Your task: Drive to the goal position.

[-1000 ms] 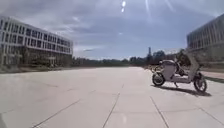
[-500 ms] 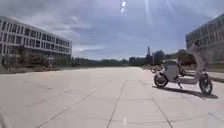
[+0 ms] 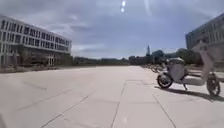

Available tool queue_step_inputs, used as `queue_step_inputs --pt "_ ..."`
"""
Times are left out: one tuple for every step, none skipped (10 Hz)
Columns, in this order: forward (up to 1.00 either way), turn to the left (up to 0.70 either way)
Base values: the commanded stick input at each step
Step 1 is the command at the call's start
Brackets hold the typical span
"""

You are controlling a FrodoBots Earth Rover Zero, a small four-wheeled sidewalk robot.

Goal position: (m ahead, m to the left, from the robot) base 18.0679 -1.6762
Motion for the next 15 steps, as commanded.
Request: queue_step_inputs --pt "0.44 0.0" --pt "0.44 0.0" --pt "0.44 0.0" --pt "0.44 0.0" --pt "0.44 0.0" --pt "0.44 0.0" --pt "0.44 0.0" --pt "0.44 0.0" --pt "0.44 -0.08" --pt "0.44 -0.2" --pt "0.44 -0.24" --pt "0.44 0.0" --pt "0.44 0.0" --pt "0.44 0.0" --pt "0.44 0.0"
